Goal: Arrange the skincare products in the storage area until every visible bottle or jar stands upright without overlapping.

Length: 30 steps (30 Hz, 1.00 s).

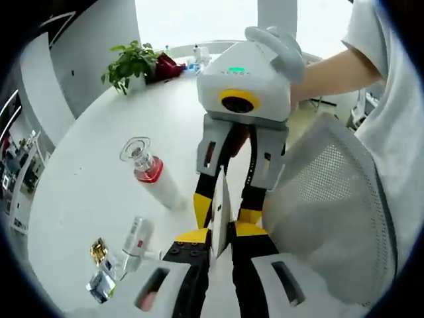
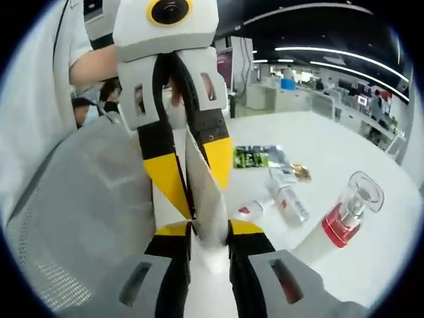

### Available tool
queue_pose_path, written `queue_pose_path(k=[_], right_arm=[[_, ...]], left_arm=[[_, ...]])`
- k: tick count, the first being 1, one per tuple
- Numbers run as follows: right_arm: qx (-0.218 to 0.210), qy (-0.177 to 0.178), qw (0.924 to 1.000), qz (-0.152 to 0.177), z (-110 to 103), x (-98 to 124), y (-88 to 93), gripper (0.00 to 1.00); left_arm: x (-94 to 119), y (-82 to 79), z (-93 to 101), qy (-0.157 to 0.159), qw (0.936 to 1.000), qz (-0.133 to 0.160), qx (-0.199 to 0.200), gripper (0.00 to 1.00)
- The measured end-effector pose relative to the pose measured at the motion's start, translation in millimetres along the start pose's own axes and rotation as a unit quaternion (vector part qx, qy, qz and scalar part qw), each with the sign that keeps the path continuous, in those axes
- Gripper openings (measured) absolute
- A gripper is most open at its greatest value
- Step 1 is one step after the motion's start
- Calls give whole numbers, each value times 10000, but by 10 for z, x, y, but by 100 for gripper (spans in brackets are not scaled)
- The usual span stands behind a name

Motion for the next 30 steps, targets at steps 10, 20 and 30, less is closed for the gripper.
queue_pose_path(k=[10,20,30], right_arm=[[-474,433,9979,108,55,57,91,27],[-1025,813,9913,171,31,293,301,34],[-1519,1150,9811,346,-30,428,468,41]], left_arm=[[-18,-37,-82,-68,9997,180,-158,12],[-67,-75,-314,-339,9986,349,-199,12],[-101,-72,-565,-467,9979,426,-153,12]])
Point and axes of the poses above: the point that each gripper's makers call its tool centre point, and the gripper's own axes: x roughly backward along the fingers, z roughly to its right, y roughly out of its underside, the point moved 8 cm from there along x, roughly backward along the fingers, and after that the axes turned 1 degree about -x, right-handed, at the moved point
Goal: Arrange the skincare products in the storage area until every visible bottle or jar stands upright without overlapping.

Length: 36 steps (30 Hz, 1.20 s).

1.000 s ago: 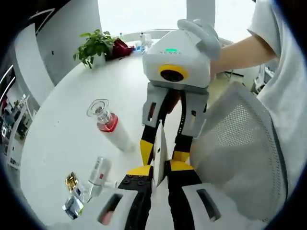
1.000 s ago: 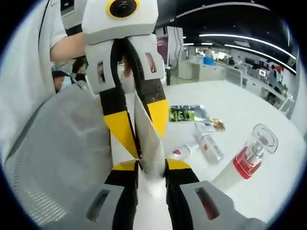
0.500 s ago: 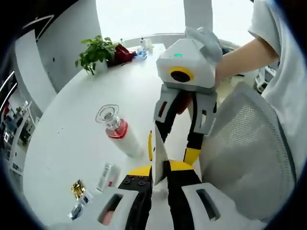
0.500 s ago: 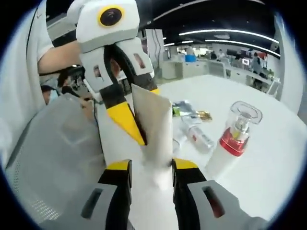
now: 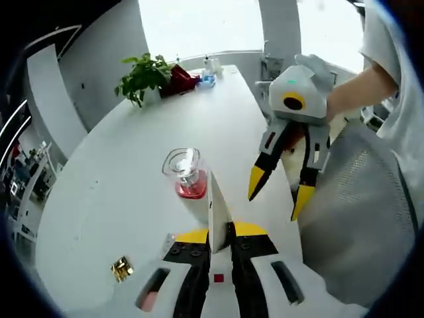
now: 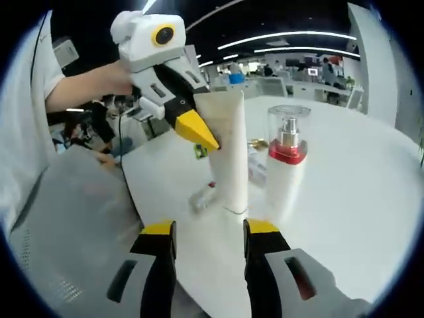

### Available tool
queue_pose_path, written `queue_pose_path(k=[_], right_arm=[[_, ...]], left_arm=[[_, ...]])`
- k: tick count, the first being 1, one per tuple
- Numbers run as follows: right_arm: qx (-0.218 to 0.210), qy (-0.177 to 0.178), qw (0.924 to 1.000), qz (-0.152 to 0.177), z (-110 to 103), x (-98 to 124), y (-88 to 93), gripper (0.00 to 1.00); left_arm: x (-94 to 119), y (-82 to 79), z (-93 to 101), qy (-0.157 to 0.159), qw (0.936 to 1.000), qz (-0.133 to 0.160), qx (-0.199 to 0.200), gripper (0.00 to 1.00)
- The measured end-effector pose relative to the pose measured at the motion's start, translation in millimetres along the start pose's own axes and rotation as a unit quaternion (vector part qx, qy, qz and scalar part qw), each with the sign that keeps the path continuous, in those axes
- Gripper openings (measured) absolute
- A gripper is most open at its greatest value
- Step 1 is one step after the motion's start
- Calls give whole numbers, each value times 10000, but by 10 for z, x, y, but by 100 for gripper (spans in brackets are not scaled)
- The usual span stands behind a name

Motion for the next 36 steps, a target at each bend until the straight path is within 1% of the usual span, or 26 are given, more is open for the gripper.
queue_pose_path(k=[3,10,12,13,15,18,22,28,36], right_arm=[[-74,58,10000,18,-22,16,35,44],[-127,94,9999,-60,-80,34,86,50],[-238,94,9997,58,-94,55,68,52],[-343,46,9991,233,-109,64,38,54],[-487,39,9979,435,-117,93,-5,57],[-529,100,9967,610,-117,141,-55,62],[-516,212,9968,579,-99,168,-60,66],[-585,290,9966,502,-79,191,-32,73],[-741,359,9951,544,-76,204,-43,81]], left_arm=[[-9,-1,-51,-28,10000,6,11,12],[-55,2,-167,-90,9999,43,18,12],[-63,-2,-185,-98,9999,52,14,12],[-71,-4,-203,-104,9999,60,17,12],[-82,-7,-233,-98,9999,79,2,12],[-91,-4,-269,-99,9999,93,0,12],[-102,-17,-288,-98,9999,106,-11,12],[-121,-32,-325,-89,9999,124,-54,12],[-127,-21,-359,-74,9998,123,-149,14]])
Point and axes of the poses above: the point that each gripper's makers call its tool centre point, and the gripper's own axes: x roughly backward along the fingers, z roughly to its right, y roughly out of its underside, the point moved 8 cm from there along x, roughly backward along the fingers, and after that the axes turned 1 degree about -x, right-handed, at the moved point
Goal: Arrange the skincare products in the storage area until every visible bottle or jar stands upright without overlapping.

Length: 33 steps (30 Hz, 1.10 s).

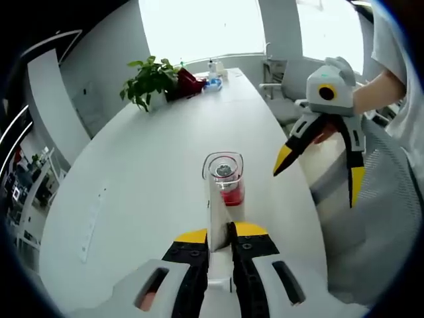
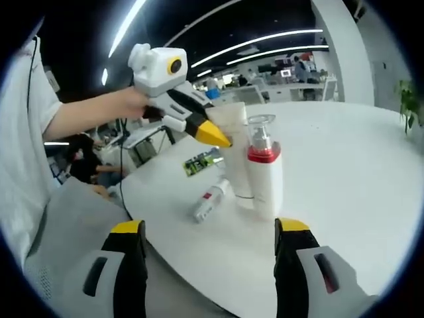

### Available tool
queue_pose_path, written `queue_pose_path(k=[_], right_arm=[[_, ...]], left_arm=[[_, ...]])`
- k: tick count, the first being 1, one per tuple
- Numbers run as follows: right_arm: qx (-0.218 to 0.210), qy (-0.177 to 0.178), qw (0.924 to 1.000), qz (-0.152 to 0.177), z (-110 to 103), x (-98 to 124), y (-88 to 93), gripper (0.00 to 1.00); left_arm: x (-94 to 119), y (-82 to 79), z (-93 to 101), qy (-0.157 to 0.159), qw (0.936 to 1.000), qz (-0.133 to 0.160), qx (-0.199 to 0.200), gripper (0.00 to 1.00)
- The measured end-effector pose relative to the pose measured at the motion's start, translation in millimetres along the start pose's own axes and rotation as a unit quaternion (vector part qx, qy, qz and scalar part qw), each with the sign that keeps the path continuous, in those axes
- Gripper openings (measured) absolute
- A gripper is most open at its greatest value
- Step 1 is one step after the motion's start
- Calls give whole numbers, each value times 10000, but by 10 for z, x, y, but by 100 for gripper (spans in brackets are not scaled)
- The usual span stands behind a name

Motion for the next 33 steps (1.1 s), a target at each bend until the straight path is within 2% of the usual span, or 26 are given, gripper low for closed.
queue_pose_path(k=[10,19,27,33], right_arm=[[-95,53,9999,-58,-33,0,-7,89],[-158,111,9998,-72,-62,14,-41,95],[-75,102,9999,-35,-137,-9,-143,99],[-94,160,9998,-18,-151,-35,-194,99]], left_arm=[[19,-13,-37,-125,9998,67,134,19],[75,22,-19,-103,9996,42,258,24],[259,22,53,-268,9989,58,374,29],[411,104,120,-453,9976,45,530,36]])
Point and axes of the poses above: the point that each gripper's makers call its tool centre point, and the gripper's own axes: x roughly backward along the fingers, z roughly to its right, y roughly out of its underside, the point moved 8 cm from there along x, roughly backward along the fingers, and after that the axes turned 1 degree about -x, right-handed, at the moved point
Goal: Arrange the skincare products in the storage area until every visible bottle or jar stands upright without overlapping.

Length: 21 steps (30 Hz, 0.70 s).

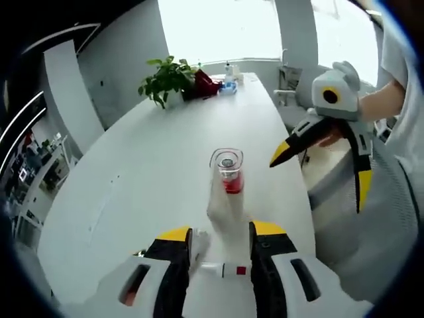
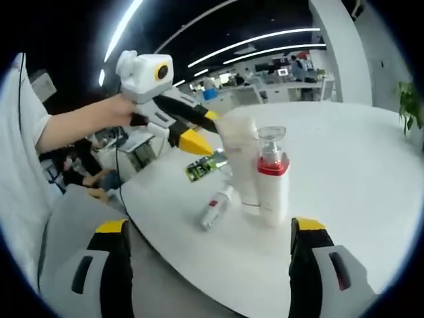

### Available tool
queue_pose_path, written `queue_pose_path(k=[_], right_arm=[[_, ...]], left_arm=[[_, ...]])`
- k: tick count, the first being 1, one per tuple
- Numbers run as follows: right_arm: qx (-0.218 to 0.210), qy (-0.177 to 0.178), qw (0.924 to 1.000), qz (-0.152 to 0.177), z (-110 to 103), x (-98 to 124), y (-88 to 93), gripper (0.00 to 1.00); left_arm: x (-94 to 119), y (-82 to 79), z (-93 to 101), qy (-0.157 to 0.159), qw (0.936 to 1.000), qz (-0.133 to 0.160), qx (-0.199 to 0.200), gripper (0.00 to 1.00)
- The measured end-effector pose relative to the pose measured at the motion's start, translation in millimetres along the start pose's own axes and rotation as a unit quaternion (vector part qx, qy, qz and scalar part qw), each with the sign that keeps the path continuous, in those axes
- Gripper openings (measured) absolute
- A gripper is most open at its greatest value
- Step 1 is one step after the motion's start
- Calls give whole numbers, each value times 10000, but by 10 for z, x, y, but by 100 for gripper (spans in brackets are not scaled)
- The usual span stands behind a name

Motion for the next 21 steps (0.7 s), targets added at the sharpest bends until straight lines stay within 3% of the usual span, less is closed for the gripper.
queue_pose_path(k=[5,13,20,21], right_arm=[[-388,18,9985,389,-6,17,-93,99],[-408,-77,9983,413,-93,25,-150,99],[-462,-161,9977,468,-178,9,-157,99],[-446,-182,9978,460,-205,6,-160,99]], left_arm=[[181,143,58,-178,9992,31,347,39],[441,399,161,-571,9941,22,921,50],[678,612,303,-855,9857,75,1453,54],[720,640,328,-1010,9829,78,1539,56]])
Point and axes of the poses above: the point that each gripper's makers call its tool centre point, and the gripper's own axes: x roughly backward along the fingers, z roughly to its right, y roughly out of its underside, the point moved 8 cm from there along x, roughly backward along the fingers, and after that the axes turned 1 degree about -x, right-handed, at the moved point
